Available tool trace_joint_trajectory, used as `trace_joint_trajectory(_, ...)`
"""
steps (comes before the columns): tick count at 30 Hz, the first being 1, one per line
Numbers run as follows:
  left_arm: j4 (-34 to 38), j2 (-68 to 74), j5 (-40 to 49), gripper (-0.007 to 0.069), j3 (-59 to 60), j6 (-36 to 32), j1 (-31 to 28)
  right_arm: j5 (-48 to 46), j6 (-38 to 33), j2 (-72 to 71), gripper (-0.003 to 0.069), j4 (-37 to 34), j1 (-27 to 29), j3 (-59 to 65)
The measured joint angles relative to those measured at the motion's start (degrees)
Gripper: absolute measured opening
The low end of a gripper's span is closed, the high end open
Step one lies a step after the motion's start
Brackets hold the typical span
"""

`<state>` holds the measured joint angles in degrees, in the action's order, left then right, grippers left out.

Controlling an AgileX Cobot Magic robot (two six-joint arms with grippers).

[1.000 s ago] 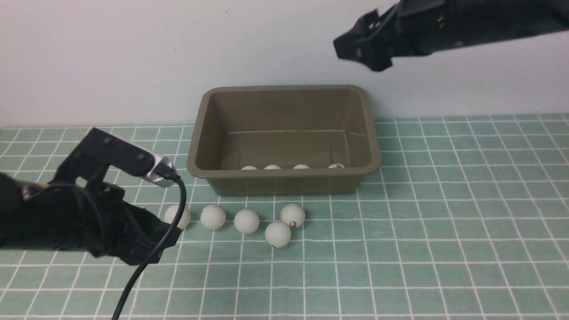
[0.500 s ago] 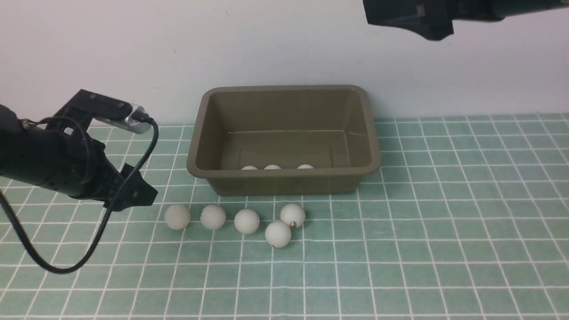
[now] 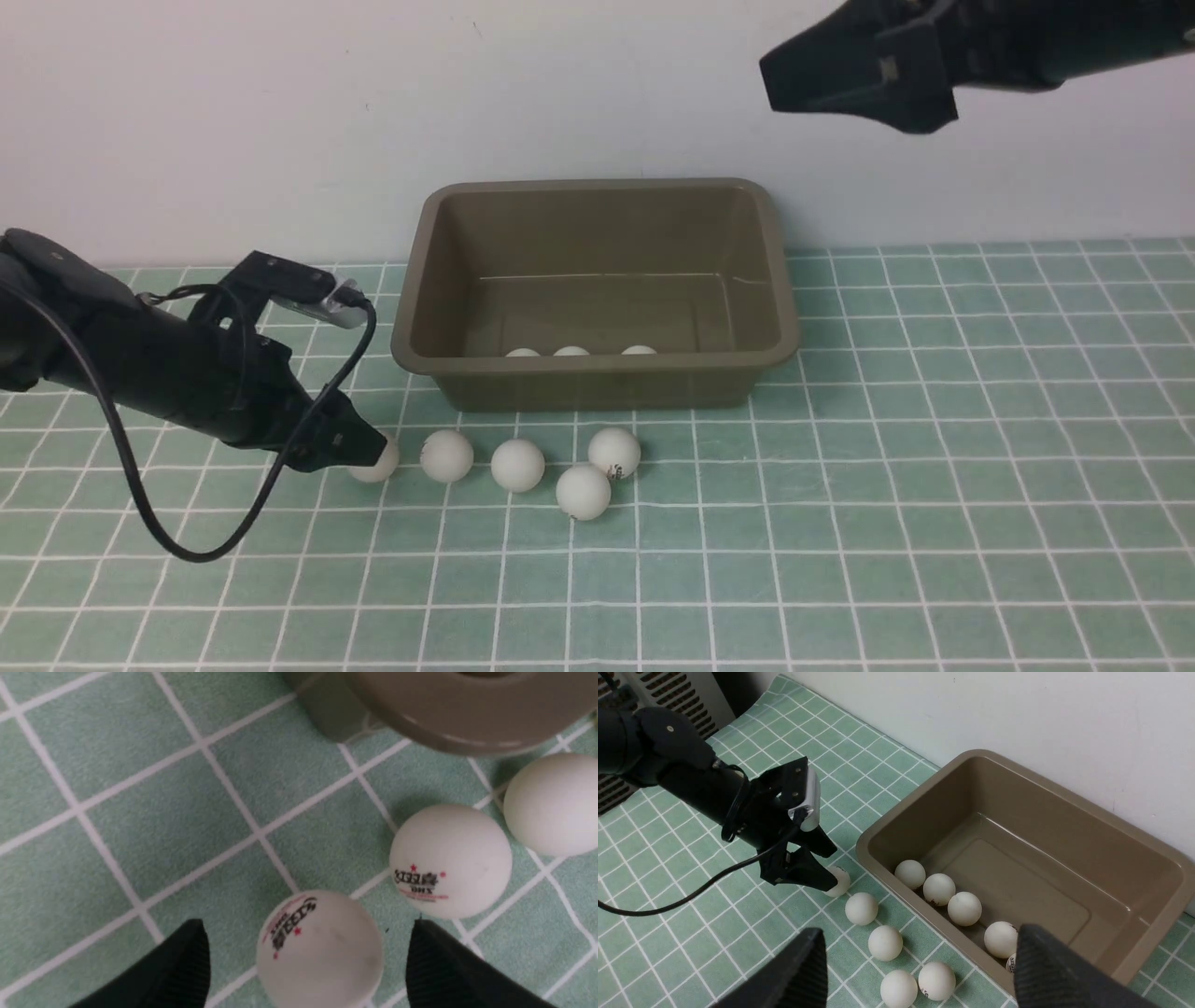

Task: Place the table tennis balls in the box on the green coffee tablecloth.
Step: 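Reach for and grasp a ping pong ball on the table beside the basket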

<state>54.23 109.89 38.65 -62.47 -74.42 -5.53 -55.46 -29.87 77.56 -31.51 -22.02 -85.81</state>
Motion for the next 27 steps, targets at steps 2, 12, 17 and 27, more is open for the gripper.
trace_joint_trajectory(2, 1.6, 0.9, 0.0, 0.0482, -0.1, -1.9, 0.0, 0.0, 0.0, 0.0, 0.0484, 0.0, 0.0, 0.0)
trace_joint_trajectory(12, 2.5, 2.3, 0.0, 0.0334, -0.7, -3.4, 0.0, 0.0, 0.0, 0.0, 0.0483, 0.0, 0.0, 0.0)
trace_joint_trajectory(17, 2.4, -3.2, 0.7, 0.0334, -3.3, -3.1, 0.0, 0.0, 0.0, 0.0, 0.0472, 0.0, 0.0, 0.0)
trace_joint_trajectory(27, 12.8, -4.8, 9.6, 0.0334, -12.5, -11.0, 0.0, 0.2, 0.0, 0.0, 0.0431, 0.2, 0.0, 0.0)
